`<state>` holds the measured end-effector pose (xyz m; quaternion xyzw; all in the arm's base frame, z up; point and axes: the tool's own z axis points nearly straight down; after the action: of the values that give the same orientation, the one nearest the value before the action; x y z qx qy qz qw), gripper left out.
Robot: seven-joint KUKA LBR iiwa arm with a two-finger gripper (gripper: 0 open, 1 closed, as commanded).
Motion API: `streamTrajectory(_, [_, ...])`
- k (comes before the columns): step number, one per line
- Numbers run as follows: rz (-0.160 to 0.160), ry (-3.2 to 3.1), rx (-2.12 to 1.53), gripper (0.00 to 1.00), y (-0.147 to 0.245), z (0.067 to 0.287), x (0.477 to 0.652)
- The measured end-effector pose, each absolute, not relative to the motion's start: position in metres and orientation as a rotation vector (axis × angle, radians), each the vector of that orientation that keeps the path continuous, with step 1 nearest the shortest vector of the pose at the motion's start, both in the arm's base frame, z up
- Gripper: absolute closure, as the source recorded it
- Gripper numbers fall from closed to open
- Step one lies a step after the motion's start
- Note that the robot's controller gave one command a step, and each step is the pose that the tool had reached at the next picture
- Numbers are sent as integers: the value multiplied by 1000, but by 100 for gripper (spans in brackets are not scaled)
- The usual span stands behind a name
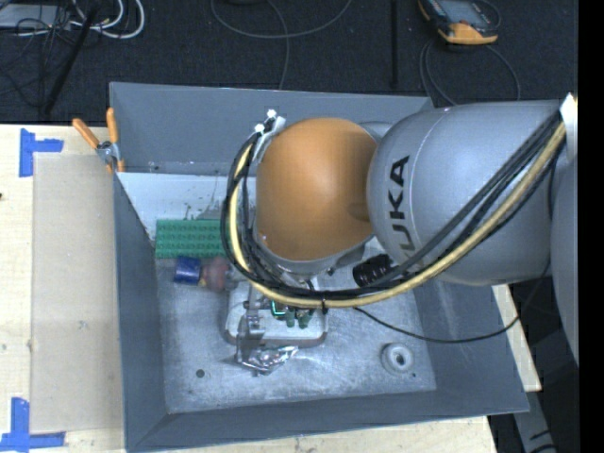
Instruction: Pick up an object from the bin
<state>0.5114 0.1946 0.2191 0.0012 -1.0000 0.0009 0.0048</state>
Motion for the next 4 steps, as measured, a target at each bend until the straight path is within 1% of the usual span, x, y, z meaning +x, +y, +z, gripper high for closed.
streamTrajectory(1, [1, -3131, 199, 0, 134, 75, 493])
streamTrajectory(2, [0, -3132, 195, 100, 134, 78, 493])
streamTrajectory(3, [0, -3132, 194, 0, 134, 78, 493])
streamTrajectory(4, [0, -3132, 192, 100, 134, 78, 493])
